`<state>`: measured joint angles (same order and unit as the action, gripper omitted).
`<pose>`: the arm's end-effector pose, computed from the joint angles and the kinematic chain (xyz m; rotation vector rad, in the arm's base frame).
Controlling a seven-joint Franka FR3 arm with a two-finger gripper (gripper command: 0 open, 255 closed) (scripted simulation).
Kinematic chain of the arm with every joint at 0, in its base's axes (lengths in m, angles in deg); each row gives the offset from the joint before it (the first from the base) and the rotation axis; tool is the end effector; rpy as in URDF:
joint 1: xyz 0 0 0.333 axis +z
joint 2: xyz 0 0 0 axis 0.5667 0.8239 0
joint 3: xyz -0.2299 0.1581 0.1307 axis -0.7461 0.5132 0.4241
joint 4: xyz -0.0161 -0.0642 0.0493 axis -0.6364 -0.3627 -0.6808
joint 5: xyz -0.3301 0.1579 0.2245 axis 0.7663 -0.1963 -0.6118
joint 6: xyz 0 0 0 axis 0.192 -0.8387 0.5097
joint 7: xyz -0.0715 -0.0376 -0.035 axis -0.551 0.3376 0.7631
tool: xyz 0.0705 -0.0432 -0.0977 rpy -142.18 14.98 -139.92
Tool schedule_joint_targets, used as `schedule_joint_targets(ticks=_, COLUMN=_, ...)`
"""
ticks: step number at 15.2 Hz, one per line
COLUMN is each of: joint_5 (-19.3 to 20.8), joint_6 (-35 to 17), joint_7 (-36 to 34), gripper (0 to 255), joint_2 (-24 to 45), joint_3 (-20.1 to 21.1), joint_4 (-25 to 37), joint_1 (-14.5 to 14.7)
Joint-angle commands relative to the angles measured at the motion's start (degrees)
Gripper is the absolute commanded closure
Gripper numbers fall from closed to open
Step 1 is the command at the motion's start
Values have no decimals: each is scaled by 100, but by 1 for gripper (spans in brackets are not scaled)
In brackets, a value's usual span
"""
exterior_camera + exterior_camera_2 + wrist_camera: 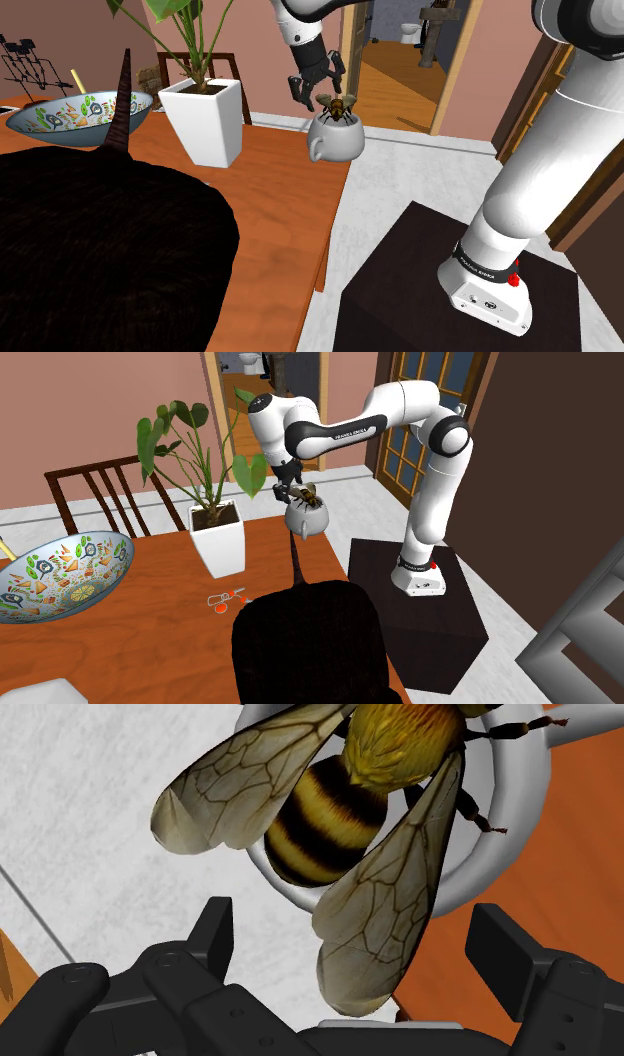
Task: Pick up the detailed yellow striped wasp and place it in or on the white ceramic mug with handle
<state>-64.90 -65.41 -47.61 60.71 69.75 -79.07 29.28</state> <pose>0.5329 0.1170 0.5417 2.7336 -0.4295 -0.1320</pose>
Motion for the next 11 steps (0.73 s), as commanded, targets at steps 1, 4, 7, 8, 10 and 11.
schedule_joint_targets(ticks=1, joint_5=32, joint_6=329, joint_7=-25, gripper=0, joint_2=136, joint_3=62, joint_4=434, joint_1=44)
schedule_joint_targets(ticks=4, joint_5=95, joint_6=717, joint_7=-57, gripper=0, joint_2=338, joint_3=136, joint_4=984, joint_1=105)
schedule_joint_targets(ticks=7, joint_5=95, joint_6=717, joint_7=-57, gripper=0, joint_2=337, joint_3=135, joint_4=983, joint_1=105)
schedule_joint_targets(ticks=8, joint_5=95, joint_6=717, joint_7=-57, gripper=0, joint_2=338, joint_3=136, joint_4=984, joint_1=105)
schedule_joint_targets(ticks=10, joint_5=95, joint_6=717, joint_7=-57, gripper=0, joint_2=338, joint_3=136, joint_4=984, joint_1=105)
schedule_joint_targets(ticks=11, joint_5=95, joint_6=717, joint_7=-57, gripper=0, joint_2=338, joint_3=136, joint_4=984, joint_1=105)
